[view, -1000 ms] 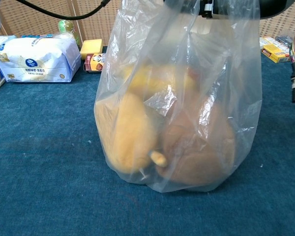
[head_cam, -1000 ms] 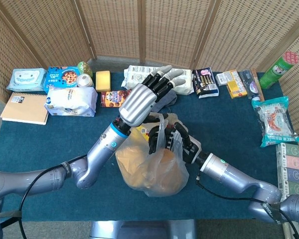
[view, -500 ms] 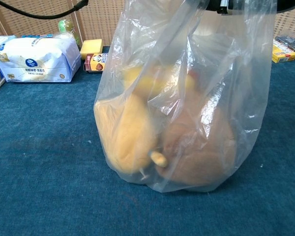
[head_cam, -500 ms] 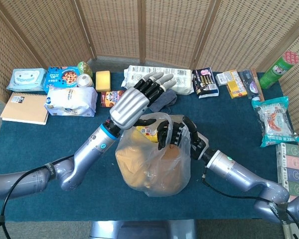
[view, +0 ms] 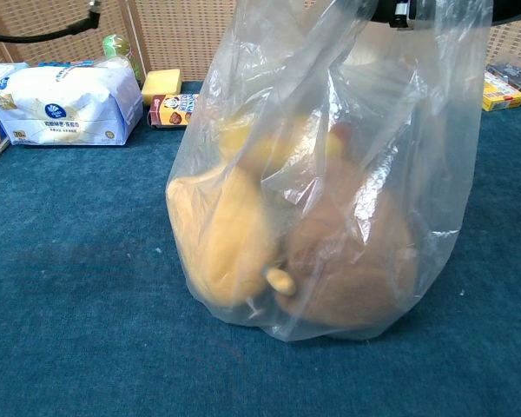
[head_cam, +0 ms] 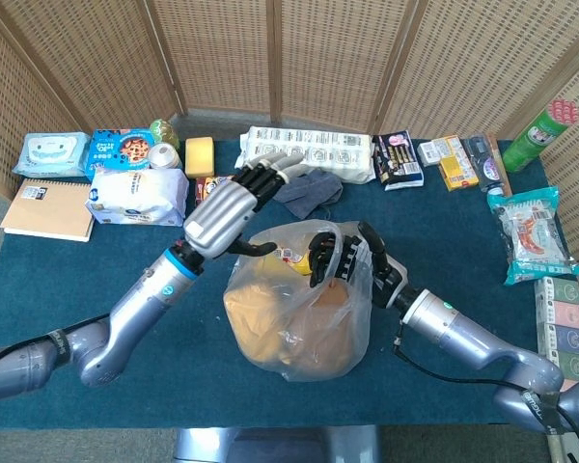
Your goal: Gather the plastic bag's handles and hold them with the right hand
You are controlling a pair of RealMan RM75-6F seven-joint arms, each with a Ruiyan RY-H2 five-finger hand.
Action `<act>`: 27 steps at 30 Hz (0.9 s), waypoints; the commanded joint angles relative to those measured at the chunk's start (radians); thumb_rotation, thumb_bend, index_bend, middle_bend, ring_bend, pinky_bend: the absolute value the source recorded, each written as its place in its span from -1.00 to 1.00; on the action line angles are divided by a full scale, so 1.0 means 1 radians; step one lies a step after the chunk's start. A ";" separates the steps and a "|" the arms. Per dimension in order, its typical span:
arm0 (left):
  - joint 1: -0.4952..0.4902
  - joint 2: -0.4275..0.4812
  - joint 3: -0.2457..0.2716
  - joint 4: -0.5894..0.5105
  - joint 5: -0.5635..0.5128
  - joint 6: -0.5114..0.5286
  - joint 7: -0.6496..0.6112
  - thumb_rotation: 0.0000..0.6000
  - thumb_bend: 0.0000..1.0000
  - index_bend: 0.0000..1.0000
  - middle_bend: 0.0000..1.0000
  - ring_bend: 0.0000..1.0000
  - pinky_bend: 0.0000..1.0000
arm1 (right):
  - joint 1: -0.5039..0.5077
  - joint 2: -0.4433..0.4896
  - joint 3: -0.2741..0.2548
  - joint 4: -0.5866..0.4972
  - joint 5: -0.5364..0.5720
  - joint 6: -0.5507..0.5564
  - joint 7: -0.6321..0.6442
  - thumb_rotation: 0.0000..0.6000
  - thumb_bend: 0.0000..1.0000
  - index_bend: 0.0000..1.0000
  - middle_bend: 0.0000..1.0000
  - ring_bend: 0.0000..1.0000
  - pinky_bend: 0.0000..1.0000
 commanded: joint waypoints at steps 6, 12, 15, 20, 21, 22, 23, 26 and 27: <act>0.099 0.079 0.019 -0.060 0.060 0.099 -0.045 1.00 -0.92 -1.00 -0.91 -1.00 -0.87 | 0.011 0.032 0.004 -0.040 -0.005 -0.039 0.081 -0.51 -0.55 -0.17 0.06 0.15 -0.08; 0.199 0.145 0.069 -0.088 0.099 0.178 -0.026 1.00 -0.91 -1.00 -0.91 -1.00 -0.87 | 0.032 0.062 0.023 -0.077 -0.002 -0.077 0.194 -0.50 -0.57 -0.17 0.06 0.11 -0.08; 0.254 0.175 0.105 -0.098 0.113 0.211 -0.014 1.00 -0.91 -1.00 -0.91 -1.00 -0.87 | 0.037 0.068 0.036 -0.080 0.001 -0.077 0.240 -0.50 -0.57 -0.18 0.04 0.09 -0.08; 0.358 0.206 0.174 -0.101 0.150 0.285 -0.010 1.00 -0.91 -1.00 -0.91 -1.00 -0.87 | 0.038 0.080 0.055 -0.090 0.005 -0.070 0.292 -0.50 -0.57 -0.24 -0.02 0.04 -0.08; 0.376 0.211 0.187 -0.098 0.152 0.294 -0.010 1.00 -0.91 -1.00 -0.91 -1.00 -0.87 | 0.036 0.082 0.060 -0.093 0.008 -0.065 0.303 -0.50 -0.58 -0.25 -0.03 0.03 -0.08; 0.400 0.216 0.201 -0.094 0.155 0.307 -0.012 1.00 -0.91 -1.00 -0.91 -1.00 -0.87 | 0.035 0.086 0.064 -0.096 0.013 -0.064 0.313 -0.51 -0.58 -0.27 -0.04 0.02 -0.08; 0.416 0.219 0.211 -0.092 0.157 0.318 -0.017 1.00 -0.91 -1.00 -0.91 -1.00 -0.87 | 0.033 0.089 0.069 -0.099 0.020 -0.061 0.319 -0.50 -0.58 -0.28 -0.05 0.02 -0.08; 0.474 0.224 0.241 -0.080 0.152 0.350 -0.040 1.00 -0.91 -1.00 -0.91 -1.00 -0.87 | 0.024 0.100 0.085 -0.110 0.040 -0.051 0.328 -0.50 -0.58 -0.29 -0.05 0.01 -0.07; 0.489 0.224 0.249 -0.075 0.154 0.359 -0.047 1.00 -0.91 -1.00 -0.91 -1.00 -0.87 | 0.021 0.103 0.090 -0.114 0.048 -0.049 0.329 -0.49 -0.58 -0.29 -0.05 0.01 -0.07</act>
